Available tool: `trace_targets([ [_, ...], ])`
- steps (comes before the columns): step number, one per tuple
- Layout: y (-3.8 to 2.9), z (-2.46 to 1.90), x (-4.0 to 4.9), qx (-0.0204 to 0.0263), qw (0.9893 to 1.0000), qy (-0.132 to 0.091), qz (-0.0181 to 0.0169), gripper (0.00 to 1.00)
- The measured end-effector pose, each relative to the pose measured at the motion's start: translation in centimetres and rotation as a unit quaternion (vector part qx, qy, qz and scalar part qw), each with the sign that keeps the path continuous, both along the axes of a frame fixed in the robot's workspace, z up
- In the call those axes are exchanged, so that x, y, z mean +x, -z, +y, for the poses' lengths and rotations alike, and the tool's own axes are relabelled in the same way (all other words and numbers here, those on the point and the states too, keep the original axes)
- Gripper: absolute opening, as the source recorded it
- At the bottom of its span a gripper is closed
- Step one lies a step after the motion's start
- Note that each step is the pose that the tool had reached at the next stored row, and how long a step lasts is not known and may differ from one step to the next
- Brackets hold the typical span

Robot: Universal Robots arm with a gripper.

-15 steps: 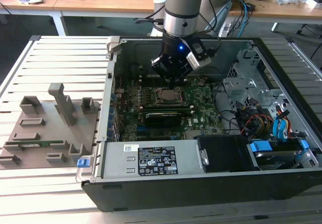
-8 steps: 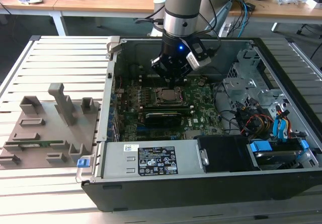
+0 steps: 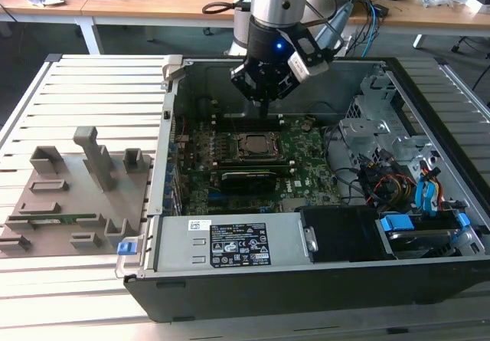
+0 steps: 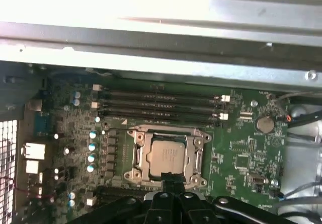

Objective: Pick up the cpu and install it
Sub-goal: 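Install the first cpu locking lever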

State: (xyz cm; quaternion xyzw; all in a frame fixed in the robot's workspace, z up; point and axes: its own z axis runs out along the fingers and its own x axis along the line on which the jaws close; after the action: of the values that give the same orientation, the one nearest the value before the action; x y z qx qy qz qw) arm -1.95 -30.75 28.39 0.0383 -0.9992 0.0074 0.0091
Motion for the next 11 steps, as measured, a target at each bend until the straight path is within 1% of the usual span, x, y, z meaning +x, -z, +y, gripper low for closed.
trace_targets([
  [1, 0.0, 0.0, 0.0, 0.0056, 1.0, 0.0, 0.0, 0.11],
  [2, 0.0, 0.0, -0.01, 0.0158, 0.9999, 0.0, 0.0, 0.11],
  [3, 0.0, 0.0, -0.01, 0.0172, 0.9999, 0.0, 0.0, 0.11],
  [5, 0.0, 0.0, -0.05, 0.0172, 0.9999, 0.0, 0.0, 0.11],
  [6, 0.0, 0.0, -0.24, 0.0172, 0.9999, 0.0, 0.0, 0.11],
  [11, 0.0, 0.0, -1.86, 0.0172, 0.9999, 0.0, 0.0, 0.11],
])
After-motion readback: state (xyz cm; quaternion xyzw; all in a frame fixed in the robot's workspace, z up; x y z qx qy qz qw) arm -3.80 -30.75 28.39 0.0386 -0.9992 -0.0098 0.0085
